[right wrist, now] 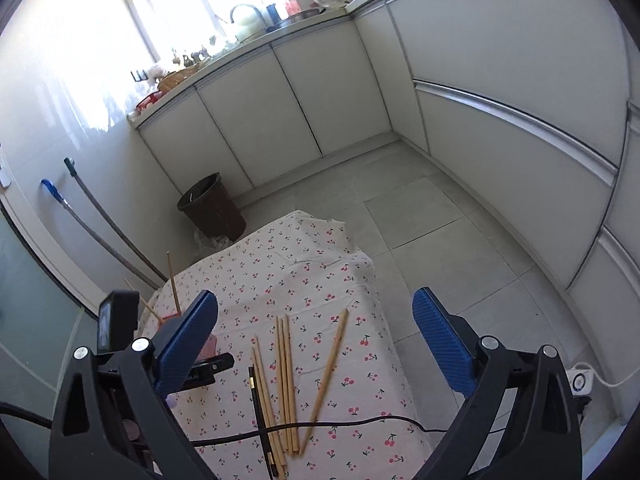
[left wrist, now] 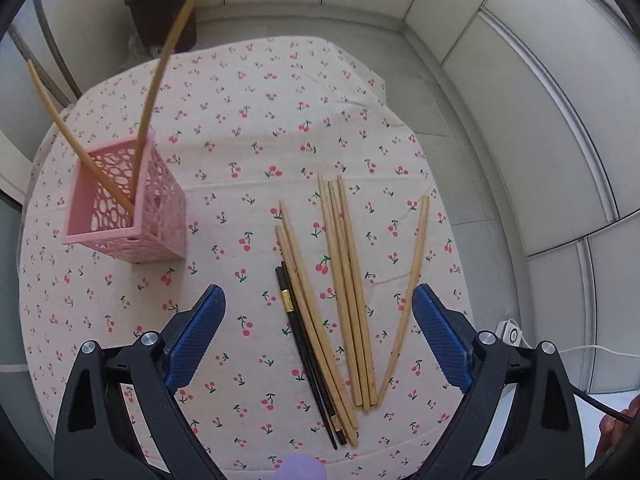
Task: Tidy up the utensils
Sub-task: 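Move the open left tool back over the chopsticks and grasp another, then lift the chopstick with the left tool and release it into the holder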
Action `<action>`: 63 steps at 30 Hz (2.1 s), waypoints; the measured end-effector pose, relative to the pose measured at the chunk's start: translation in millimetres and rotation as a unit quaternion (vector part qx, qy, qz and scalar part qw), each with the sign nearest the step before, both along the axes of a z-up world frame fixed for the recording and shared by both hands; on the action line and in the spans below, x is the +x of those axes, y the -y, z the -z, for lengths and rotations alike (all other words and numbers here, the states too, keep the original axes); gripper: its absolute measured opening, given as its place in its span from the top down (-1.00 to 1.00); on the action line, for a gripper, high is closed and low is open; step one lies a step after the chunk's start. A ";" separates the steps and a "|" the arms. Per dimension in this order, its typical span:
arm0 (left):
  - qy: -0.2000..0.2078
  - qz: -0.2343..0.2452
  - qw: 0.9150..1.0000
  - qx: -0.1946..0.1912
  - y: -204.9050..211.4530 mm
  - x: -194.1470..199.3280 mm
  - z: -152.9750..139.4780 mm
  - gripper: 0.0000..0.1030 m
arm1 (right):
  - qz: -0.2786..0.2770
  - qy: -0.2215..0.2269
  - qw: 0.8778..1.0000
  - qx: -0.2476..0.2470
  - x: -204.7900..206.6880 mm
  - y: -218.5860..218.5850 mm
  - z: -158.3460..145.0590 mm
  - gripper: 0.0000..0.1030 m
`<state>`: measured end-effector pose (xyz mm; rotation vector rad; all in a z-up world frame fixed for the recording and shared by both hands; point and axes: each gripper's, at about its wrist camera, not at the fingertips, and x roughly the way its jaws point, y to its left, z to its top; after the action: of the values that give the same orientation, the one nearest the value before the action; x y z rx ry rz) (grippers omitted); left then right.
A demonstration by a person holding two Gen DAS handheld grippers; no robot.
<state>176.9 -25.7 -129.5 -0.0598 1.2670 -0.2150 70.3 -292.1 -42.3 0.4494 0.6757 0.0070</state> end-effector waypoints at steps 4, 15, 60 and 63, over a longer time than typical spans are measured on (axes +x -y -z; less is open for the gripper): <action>-0.025 0.002 0.999 0.036 8.3 20.0 23.3 -0.76 | 0.007 -0.043 0.999 0.024 15.3 14.4 21.1 -0.85; -0.027 0.013 0.997 0.066 30.6 66.0 53.8 -0.36 | -0.025 -0.127 0.986 0.108 32.4 23.8 57.3 -0.85; 0.112 0.038 0.993 0.024 -4.0 -21.7 -22.3 0.88 | 0.008 -0.257 0.966 0.031 125.6 -17.9 160.9 -0.78; 0.140 0.041 0.989 0.028 -11.2 -38.2 -41.6 0.90 | 0.006 -0.267 0.964 -0.005 140.7 -32.4 169.8 -0.49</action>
<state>138.7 -14.5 -87.9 0.0694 0.9965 -0.2491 211.0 -259.7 -212.1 0.4482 1.2031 -0.1333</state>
